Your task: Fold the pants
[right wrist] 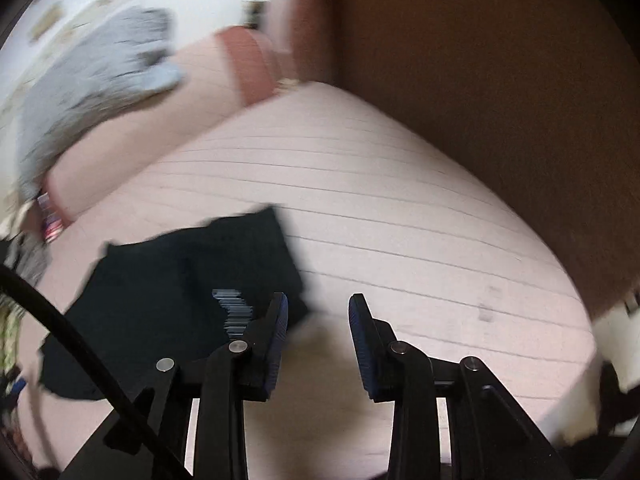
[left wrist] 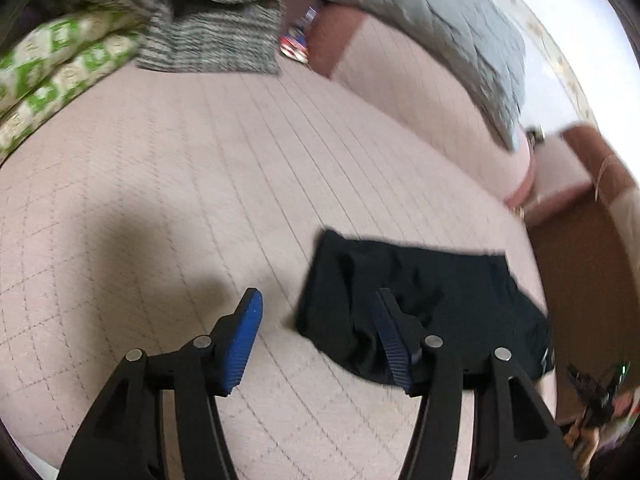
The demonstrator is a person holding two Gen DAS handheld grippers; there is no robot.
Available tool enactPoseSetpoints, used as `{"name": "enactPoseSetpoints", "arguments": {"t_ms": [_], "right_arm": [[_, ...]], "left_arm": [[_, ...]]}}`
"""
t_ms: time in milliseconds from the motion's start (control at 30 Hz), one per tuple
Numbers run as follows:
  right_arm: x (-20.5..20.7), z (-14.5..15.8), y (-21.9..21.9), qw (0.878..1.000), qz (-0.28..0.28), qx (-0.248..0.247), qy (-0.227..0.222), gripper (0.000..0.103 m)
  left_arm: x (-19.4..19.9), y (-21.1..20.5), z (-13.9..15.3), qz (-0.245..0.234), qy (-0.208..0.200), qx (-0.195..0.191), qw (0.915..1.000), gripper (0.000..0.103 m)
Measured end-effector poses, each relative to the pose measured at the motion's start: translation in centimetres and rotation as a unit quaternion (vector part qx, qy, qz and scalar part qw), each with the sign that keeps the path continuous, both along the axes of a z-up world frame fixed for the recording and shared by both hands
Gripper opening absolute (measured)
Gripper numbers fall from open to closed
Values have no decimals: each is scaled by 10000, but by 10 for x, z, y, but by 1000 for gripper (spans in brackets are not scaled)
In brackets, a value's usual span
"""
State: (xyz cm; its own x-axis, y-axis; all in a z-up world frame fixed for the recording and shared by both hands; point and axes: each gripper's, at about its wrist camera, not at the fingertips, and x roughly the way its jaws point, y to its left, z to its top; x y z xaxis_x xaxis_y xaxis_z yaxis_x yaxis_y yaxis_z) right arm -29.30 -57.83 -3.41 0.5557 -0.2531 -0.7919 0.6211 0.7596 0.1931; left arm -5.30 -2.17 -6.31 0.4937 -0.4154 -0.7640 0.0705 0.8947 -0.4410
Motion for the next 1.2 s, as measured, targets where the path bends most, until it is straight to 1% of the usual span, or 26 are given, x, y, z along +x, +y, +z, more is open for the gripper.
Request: {"name": "enactPoseSetpoints", "arguments": {"t_ms": [33, 67, 167, 200, 233, 300, 333, 367, 400, 467, 533, 600, 633, 667, 700, 733, 767, 800, 833, 933, 1000, 1033, 1100, 1133, 1200], "right_arm": [[11, 4, 12, 9997, 248, 35, -65, 35], [30, 9, 31, 9980, 621, 76, -129, 35], [90, 13, 99, 9836, 1754, 373, -166, 35], [107, 11, 115, 9790, 1979, 463, -144, 35], [127, 9, 139, 9712, 2306, 585, -94, 35], [167, 6, 194, 9496, 3016, 853, 2, 35], [184, 4, 221, 9375, 3348, 948, 52, 35], [203, 1, 253, 9225, 3728, 987, 142, 35], [221, -3, 284, 9092, 4052, 928, 234, 35], [246, -13, 330, 8944, 4398, 702, 400, 35], [274, -25, 370, 8816, 4649, 484, 653, 36], [288, -39, 393, 8779, 4701, 224, 881, 46], [298, -48, 402, 8773, 4691, 57, 1019, 53], [306, -57, 410, 8792, 4601, -235, 1218, 54], [310, -63, 409, 8798, 4536, -415, 1355, 53], [312, -71, 410, 8812, 4459, -515, 1486, 37], [315, -72, 407, 8836, 4397, -506, 1530, 31], [318, -70, 402, 8862, 4369, -378, 1494, 26], [318, -65, 397, 8897, 4336, -193, 1415, 17], [326, -50, 378, 9020, 4151, 449, 1099, 17], [335, -49, 369, 9081, 3983, 817, 1002, 17], [338, -49, 369, 9099, 3915, 968, 970, 16], [347, -55, 361, 9099, 3724, 1628, 832, 16], [350, -57, 365, 9104, 3632, 1811, 801, 16], [355, -63, 354, 9100, 3374, 2328, 627, 16]], "left_arm": [[3, 5, 0, 92, -22, -105, 9999, 64], [7, 7, -1, 198, -41, -187, 9996, 65], [11, 10, -10, 444, -198, -320, 9983, 67], [11, 11, -14, 498, -273, -284, 9980, 67], [9, 13, -17, 593, -368, -155, 9974, 67], [7, 19, -23, 710, -409, 130, 9966, 67], [9, 24, -25, 747, -340, 194, 9964, 67], [11, 29, -26, 788, -309, 210, 9962, 67], [12, 36, -24, 862, -344, 234, 9954, 67], [10, 52, -17, 1051, -504, 299, 9927, 67], [9, 62, -13, 1172, -560, 262, 9912, 67], [10, 70, -14, 1260, -528, 50, 9906, 67], [10, 73, -15, 1267, -489, -32, 9907, 67], [10, 75, -17, 1262, -442, -115, 9910, 67], [11, 75, -18, 1240, -401, -200, 9913, 67], [11, 75, -19, 1226, -371, -275, 9914, 67], [11, 77, -20, 1218, -343, -353, 9913, 67], [12, 79, -20, 1232, -325, -432, 9909, 67], [13, 82, -20, 1263, -319, -514, 9901, 67], [14, 86, -21, 1347, -268, -721, 9879, 67], [15, 90, -22, 1366, -246, -848, 9867, 67], [14, 90, -22, 1378, -247, -859, 9864, 67], [14, 91, -21, 1406, -249, -854, 9861, 67], [14, 92, -21, 1427, -245, -873, 9856, 67], [14, 93, -22, 1459, -227, -903, 9849, 67]]}}
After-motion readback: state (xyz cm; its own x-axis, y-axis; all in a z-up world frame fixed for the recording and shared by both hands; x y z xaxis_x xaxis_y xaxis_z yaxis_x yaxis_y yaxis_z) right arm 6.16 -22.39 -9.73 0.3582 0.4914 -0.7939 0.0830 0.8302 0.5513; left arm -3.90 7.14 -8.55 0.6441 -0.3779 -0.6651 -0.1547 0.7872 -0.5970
